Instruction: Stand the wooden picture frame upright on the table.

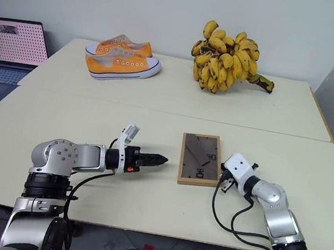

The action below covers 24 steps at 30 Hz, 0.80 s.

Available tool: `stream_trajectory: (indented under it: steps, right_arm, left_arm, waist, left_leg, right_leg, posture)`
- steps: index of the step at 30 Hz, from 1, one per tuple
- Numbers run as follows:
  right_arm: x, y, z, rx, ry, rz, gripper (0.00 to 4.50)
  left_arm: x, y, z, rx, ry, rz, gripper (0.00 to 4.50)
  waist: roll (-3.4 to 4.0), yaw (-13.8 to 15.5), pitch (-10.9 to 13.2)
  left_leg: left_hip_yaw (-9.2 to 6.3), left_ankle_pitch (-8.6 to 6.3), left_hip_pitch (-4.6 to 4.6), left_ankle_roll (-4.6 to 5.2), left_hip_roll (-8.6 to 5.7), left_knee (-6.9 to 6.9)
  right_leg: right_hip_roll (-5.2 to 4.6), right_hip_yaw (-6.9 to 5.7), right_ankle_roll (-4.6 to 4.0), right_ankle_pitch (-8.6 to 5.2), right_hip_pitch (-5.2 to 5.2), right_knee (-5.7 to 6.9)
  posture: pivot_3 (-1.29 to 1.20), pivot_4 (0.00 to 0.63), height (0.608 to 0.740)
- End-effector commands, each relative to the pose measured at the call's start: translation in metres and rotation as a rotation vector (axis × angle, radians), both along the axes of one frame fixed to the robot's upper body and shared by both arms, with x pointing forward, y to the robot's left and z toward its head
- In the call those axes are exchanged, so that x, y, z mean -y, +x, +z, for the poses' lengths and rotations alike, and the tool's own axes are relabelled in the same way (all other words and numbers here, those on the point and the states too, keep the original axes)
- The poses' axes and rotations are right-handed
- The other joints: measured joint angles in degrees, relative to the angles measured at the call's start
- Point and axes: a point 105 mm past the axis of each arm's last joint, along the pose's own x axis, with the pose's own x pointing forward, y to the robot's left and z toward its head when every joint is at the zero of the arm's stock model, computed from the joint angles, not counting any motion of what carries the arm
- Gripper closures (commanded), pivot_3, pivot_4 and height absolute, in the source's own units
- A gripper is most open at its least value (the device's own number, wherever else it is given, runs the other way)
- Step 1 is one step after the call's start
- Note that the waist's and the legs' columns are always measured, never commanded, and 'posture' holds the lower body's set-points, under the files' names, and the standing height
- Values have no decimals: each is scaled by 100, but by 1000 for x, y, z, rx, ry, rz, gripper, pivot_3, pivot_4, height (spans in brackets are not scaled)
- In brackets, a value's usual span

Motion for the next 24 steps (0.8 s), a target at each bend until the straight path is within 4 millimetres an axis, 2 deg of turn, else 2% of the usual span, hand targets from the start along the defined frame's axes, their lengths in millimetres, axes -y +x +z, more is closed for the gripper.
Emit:
stream_trajectory:
  steps: [1,6,14,24]
  right_arm:
    - [-5,-1,4,19,-2,14,4500]
    - [-10,1,1,15,7,14,4500]
    - [-38,4,1,15,61,35,4500]
    - [-67,5,12,28,144,53,4500]
  left_arm:
    - [4,5,10,18,-30,-2,2145]
    - [13,1,10,-16,-75,-49,1135]
    - [30,-6,12,-45,-125,-132,1135]
    - [29,4,14,-44,-138,-93,1135]
  waist:
    - [0,2,0]
    - [0,0,0]
    - [0,-58,0]
    - [0,-86,0]
  left_leg:
    - [-1,0,0,0,-1,0]
    - [-1,0,0,0,-1,-1]
    - [-2,0,2,0,0,-1]
    - [-3,0,2,0,0,-2]
  right_leg:
    - [0,-1,0,0,0,0]
    - [0,-1,0,0,0,-1]
    - [1,-1,0,0,0,0]
    - [1,-1,0,0,0,-1]
  posture:
    - [0,150,740]
    - [0,150,740]
    - [0,150,740]
    - [0,150,740]
